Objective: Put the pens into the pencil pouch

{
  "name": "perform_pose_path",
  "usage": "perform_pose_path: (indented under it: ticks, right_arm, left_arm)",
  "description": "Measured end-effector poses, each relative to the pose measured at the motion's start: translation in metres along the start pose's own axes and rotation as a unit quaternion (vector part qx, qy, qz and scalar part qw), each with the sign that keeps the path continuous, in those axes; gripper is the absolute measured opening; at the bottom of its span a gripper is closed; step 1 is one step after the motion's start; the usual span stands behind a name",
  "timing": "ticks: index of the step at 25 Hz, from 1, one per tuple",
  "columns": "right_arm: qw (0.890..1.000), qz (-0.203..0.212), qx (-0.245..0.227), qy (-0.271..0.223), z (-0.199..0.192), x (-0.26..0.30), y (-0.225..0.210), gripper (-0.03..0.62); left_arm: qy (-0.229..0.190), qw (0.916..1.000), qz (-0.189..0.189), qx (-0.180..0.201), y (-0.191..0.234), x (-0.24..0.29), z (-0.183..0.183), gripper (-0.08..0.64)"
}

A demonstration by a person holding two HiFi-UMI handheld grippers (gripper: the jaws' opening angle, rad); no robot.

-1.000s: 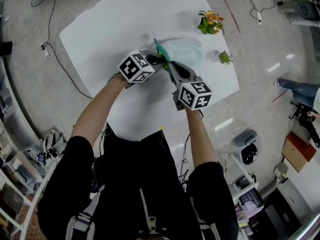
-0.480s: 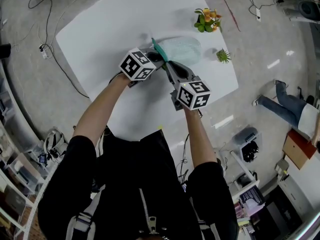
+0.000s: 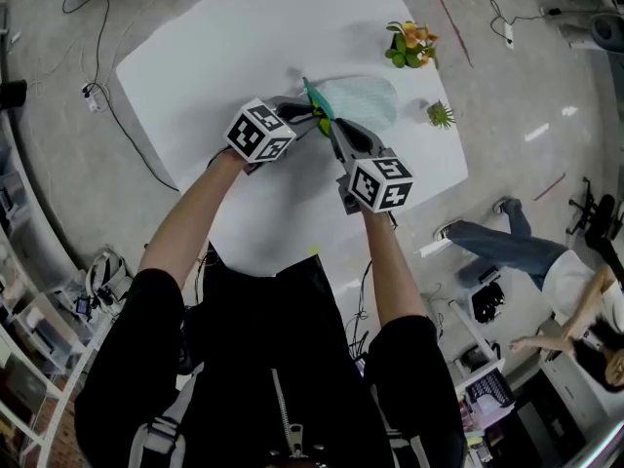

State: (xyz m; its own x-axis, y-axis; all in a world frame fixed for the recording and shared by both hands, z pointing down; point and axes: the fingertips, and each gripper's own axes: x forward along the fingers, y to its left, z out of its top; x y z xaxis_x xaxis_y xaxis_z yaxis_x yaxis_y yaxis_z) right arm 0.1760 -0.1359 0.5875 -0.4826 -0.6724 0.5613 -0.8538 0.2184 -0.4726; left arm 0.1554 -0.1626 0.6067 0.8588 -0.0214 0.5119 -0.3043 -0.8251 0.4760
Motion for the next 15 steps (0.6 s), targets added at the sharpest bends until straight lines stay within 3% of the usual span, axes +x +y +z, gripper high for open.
perform_pose_path:
  ticks: [15]
  right_arm:
    - [0.997,-0.035,-0.041,0.052,-0.021,0.022,-0.005,0.058]
  left_arm:
    - [-0.033,0.9966,0.071,-0.028,0.023,-0.084,-0.016,0.075]
